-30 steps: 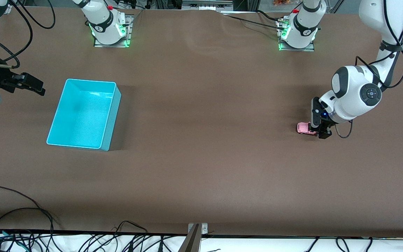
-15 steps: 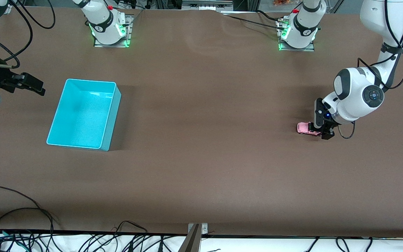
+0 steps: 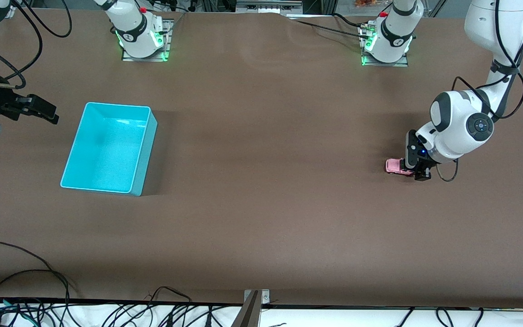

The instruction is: Wind and store pink jeep toy

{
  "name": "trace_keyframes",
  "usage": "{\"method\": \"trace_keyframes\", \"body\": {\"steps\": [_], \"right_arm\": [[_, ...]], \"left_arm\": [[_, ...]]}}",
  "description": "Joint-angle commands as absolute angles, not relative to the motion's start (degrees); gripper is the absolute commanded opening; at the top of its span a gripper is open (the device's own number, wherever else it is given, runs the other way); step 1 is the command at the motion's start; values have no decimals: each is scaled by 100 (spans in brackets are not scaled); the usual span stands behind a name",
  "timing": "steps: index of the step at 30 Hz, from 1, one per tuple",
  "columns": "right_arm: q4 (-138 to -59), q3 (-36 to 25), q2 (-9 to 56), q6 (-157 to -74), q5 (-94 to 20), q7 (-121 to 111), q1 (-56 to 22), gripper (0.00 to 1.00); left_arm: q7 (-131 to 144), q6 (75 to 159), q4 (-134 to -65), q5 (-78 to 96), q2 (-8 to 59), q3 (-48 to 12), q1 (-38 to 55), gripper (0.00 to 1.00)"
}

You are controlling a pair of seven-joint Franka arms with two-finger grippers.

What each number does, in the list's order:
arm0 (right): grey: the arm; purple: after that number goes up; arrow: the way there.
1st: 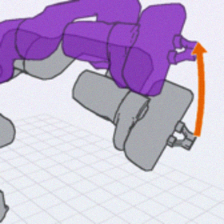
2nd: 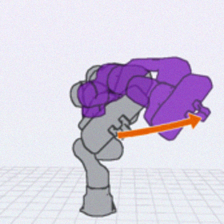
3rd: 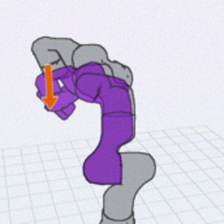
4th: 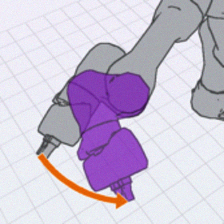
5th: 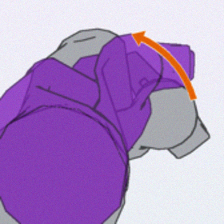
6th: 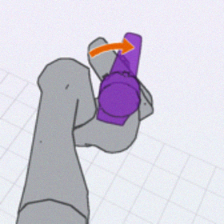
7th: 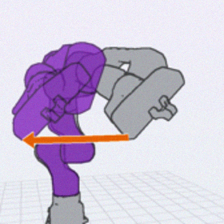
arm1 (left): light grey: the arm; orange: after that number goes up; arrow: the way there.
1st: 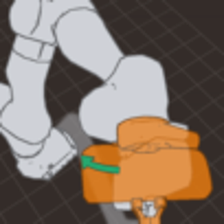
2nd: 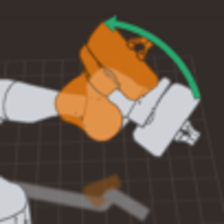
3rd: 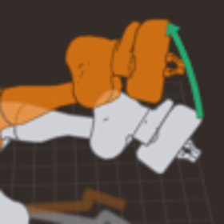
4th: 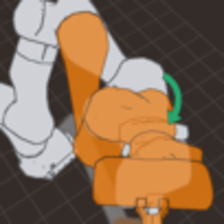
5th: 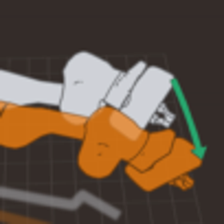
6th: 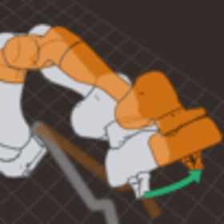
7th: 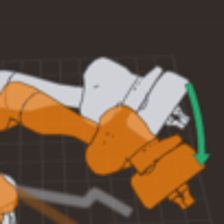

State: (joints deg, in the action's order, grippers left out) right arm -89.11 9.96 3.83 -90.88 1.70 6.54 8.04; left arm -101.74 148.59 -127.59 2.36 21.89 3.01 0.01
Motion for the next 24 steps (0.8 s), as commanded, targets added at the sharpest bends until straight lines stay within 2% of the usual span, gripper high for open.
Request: {"method": "trace_keyframes", "body": {"steps": [1, 3, 9, 24], "right_arm": [[-8807, 1011, 413, -9070, 114, 598, 835, 100], [-8807, 1011, 413, -9070, 114, 598, 835, 100], [-8807, 1011, 413, -9070, 123, 598, 835, 100], [-8807, 1011, 413, -9070, 123, 598, 835, 100]], "left_arm": [[-10213, 14924, -12665, 264, 2250, 334, 26, 23], [-10169, 14924, -12656, 333, 2250, 334, 26, 13], [-9871, 14915, -12665, 641, 2241, 334, 44, 8], [-9475, 14906, -12683, 580, 2302, 334, 70, 7]]}}
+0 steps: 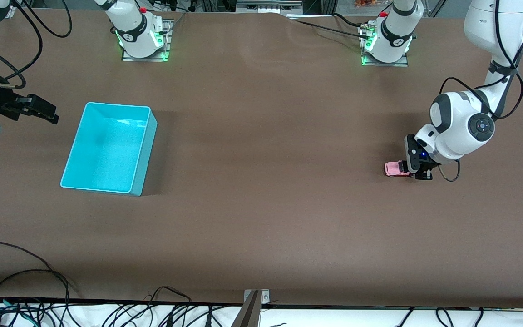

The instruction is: Wind and store pink jeep toy

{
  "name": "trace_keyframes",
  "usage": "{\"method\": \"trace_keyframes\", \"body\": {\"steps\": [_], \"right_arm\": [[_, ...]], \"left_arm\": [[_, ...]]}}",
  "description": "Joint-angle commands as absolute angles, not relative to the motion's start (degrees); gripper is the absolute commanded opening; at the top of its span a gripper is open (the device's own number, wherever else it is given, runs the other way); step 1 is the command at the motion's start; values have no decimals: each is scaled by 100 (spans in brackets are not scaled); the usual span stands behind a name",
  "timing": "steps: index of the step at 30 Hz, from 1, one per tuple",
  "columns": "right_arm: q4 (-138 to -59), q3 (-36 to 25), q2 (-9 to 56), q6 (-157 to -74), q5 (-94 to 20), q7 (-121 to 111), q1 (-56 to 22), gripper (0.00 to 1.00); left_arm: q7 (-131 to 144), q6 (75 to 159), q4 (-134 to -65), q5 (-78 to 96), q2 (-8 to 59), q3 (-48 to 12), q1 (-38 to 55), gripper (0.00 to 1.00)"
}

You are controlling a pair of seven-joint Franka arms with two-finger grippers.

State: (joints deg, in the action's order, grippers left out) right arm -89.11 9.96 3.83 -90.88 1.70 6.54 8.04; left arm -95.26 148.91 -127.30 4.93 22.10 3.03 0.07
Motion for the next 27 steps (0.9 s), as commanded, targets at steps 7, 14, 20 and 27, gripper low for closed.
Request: {"method": "trace_keyframes", "body": {"steps": [7, 14, 20, 27], "right_arm": [[-8807, 1011, 413, -9070, 123, 598, 835, 100], [-8807, 1011, 413, -9070, 114, 598, 835, 100], [-8807, 1011, 413, -9070, 114, 598, 835, 100], [-8807, 1011, 413, -9070, 114, 598, 835, 100]], "left_arm": [[-9483, 14906, -12656, 220, 2382, 343, 79, 8], [-9492, 14906, -12656, 123, 2487, 413, 70, 7], [-9519, 14915, -12586, -158, 2566, 667, 62, 6], [-9545, 14924, -12437, -307, 2733, 922, 17, 4]]}}
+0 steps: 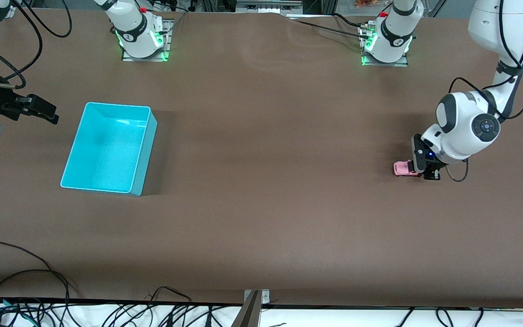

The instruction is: Wind and store pink jeep toy

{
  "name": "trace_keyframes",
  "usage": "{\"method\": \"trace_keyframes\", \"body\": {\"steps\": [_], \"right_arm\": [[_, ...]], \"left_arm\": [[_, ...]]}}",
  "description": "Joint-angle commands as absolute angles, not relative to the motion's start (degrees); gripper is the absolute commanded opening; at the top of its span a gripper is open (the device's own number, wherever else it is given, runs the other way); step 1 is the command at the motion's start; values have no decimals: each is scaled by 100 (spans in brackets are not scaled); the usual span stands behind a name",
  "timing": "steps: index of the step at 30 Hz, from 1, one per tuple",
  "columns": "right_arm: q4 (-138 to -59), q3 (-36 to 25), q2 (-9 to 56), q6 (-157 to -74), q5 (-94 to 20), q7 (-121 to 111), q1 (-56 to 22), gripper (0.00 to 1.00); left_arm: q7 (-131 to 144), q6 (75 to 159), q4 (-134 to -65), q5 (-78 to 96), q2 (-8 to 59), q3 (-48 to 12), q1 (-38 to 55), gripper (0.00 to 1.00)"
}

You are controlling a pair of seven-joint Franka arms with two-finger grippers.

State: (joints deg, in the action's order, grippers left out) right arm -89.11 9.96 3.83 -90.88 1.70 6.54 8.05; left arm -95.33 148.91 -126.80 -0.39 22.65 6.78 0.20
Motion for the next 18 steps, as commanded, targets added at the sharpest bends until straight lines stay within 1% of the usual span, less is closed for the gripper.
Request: {"method": "trace_keyframes", "body": {"steps": [1, 18], "right_arm": [[-8807, 1011, 413, -9070, 114, 598, 835, 100], [-8807, 1011, 413, -9070, 114, 598, 835, 100]], "left_arm": [[-9554, 14924, -12419, -342, 2768, 949, 9, 4], [-9808, 14950, -11593, -510, 3410, 1415, -79, 4]]}}
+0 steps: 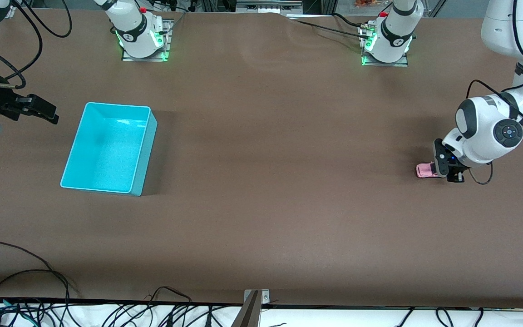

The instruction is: Wind and store pink jeep toy

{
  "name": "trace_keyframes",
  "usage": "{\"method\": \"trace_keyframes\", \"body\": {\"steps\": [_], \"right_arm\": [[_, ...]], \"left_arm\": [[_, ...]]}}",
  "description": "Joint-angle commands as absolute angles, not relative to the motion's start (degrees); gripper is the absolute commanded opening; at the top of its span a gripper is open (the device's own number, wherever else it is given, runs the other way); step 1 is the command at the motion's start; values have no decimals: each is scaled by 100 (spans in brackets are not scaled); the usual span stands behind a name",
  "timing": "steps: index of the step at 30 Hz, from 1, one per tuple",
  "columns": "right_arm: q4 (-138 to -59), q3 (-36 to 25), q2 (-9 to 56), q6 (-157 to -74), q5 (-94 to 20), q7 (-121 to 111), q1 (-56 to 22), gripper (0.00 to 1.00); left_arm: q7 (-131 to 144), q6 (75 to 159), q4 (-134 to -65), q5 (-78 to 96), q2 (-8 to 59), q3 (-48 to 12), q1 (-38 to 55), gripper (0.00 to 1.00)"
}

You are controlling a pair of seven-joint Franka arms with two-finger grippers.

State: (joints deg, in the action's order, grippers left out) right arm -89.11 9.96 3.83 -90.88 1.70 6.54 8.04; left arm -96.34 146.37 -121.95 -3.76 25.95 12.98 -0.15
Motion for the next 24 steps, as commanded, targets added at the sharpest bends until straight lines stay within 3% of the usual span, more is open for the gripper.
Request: {"method": "trace_keyframes", "body": {"steps": [1, 24], "right_arm": [[-8807, 1011, 413, -9070, 114, 598, 835, 100], [-8807, 1011, 413, -9070, 114, 598, 835, 100]], "left_arm": [[-9887, 14941, -11549, -510, 3428, 1432, -88, 4], [-10582, 15003, -11408, -510, 3533, 1521, -501, 4]]}}
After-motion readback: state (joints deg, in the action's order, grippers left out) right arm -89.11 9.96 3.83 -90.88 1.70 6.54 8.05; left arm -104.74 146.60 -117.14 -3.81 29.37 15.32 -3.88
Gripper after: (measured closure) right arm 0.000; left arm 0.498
